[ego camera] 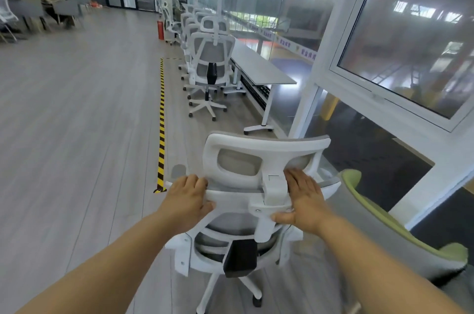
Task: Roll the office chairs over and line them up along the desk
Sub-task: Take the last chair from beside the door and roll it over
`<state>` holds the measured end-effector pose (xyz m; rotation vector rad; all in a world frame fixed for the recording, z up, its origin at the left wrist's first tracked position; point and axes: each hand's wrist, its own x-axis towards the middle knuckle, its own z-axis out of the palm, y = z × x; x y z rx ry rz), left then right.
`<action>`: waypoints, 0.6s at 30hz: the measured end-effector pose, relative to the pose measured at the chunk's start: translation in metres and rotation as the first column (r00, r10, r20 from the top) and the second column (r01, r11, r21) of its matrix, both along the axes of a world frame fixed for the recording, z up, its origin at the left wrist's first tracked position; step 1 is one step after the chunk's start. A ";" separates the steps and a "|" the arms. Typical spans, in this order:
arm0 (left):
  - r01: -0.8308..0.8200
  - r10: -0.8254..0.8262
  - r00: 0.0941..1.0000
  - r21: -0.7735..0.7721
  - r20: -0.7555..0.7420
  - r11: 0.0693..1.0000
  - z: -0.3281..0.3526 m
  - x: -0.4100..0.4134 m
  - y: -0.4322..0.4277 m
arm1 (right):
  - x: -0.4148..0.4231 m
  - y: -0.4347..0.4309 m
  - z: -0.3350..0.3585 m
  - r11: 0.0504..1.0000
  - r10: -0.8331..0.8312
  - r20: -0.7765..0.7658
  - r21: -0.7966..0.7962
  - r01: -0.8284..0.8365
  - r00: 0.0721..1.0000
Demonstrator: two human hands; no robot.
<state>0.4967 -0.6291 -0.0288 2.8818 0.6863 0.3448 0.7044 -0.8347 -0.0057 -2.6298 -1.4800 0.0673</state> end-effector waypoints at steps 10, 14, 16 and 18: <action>0.008 -0.008 1.000 -0.017 0.010 1.000 -0.003 0.150 0.161 | 0.149 0.161 -0.003 0.999 -0.015 0.047 0.033 0.013 0.999; -0.018 0.018 1.000 0.001 0.010 1.000 -0.009 0.217 0.226 | 0.221 0.231 -0.010 0.998 0.020 0.072 0.057 -0.024 0.997; -0.032 0.032 0.999 0.010 0.015 0.999 -0.012 0.251 0.257 | 0.258 0.266 -0.013 0.996 0.043 0.075 0.069 -0.048 0.996; -0.053 0.053 0.998 0.005 0.016 0.999 -0.013 0.284 0.288 | 0.296 0.303 -0.014 0.995 0.061 0.068 0.072 -0.065 0.996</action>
